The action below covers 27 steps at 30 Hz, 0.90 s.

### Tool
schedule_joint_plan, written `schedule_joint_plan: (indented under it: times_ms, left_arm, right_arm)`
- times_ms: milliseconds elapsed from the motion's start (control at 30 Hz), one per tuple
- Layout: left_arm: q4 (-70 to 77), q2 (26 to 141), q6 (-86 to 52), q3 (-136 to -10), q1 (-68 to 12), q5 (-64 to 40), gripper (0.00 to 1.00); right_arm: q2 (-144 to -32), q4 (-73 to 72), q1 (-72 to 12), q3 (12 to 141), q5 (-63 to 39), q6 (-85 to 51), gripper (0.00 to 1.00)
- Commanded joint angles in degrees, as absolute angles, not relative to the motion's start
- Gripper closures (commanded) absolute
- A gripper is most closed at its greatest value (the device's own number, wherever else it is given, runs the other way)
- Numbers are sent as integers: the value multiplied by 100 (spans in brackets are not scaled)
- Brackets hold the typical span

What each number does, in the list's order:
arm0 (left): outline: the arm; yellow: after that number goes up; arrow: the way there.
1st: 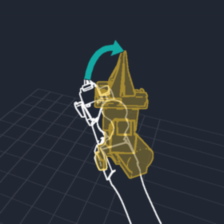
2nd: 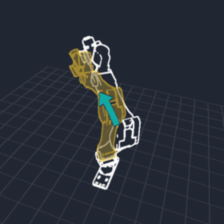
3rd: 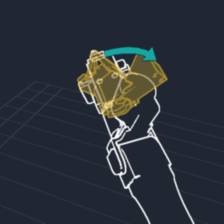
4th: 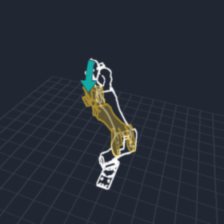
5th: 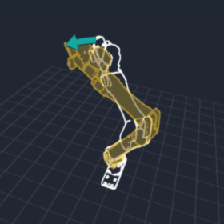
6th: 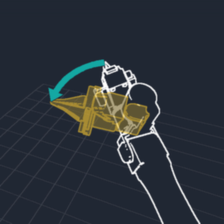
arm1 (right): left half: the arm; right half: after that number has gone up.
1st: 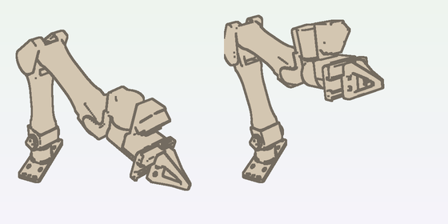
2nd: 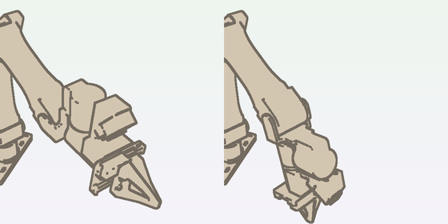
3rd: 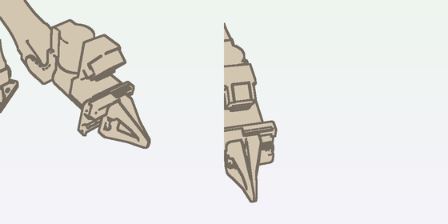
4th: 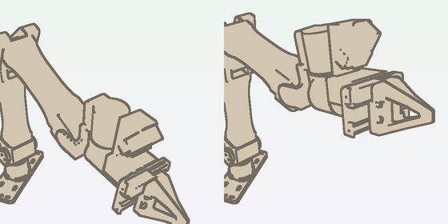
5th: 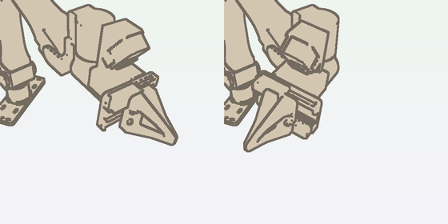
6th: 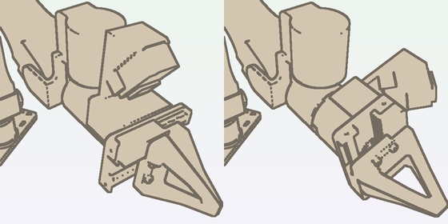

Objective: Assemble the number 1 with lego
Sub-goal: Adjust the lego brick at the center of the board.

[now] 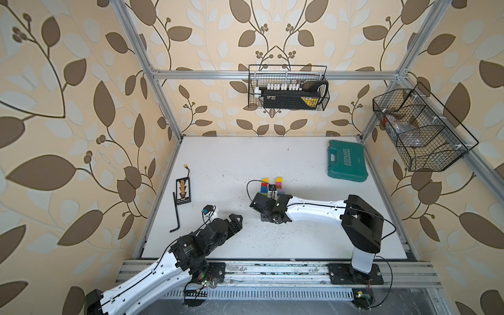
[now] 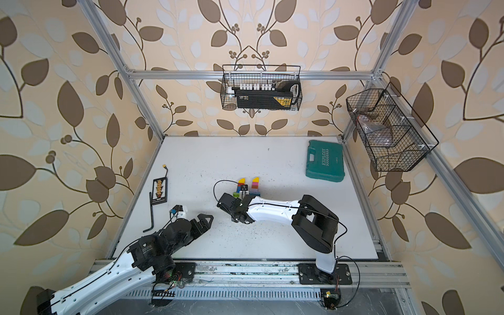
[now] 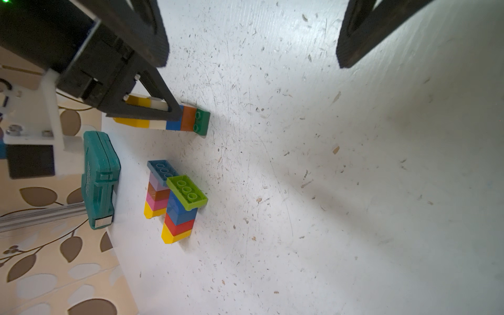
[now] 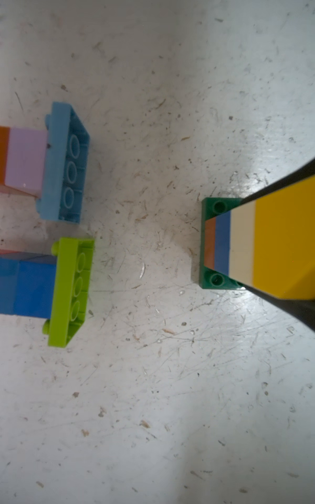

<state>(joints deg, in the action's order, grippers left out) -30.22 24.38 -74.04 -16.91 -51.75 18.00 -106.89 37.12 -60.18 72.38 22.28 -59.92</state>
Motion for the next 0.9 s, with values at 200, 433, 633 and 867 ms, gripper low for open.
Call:
schedule_joint_plan:
  times_ms: [200, 433, 633, 867]
  left_arm:
    - [-2918, 2375, -7418, -1751, -5166, 1949, 1]
    - [-3016, 2309, -7478, -1749, -5168, 1929, 1]
    - [-3150, 2039, -7528, -1697, -5169, 1939, 1]
    - [-3265, 1726, -7559, -1616, -5165, 1964, 1]
  right_arm:
    - [-9680, 5626, -5092, 7416, 730, -5378, 86]
    - [-9475, 6389, -4360, 7384, 46, -4567, 86]
    - [-9728, 6642, -4061, 7612, -309, -4216, 85]
    - [-10248, 6638, -4061, 7690, -425, -4071, 86]
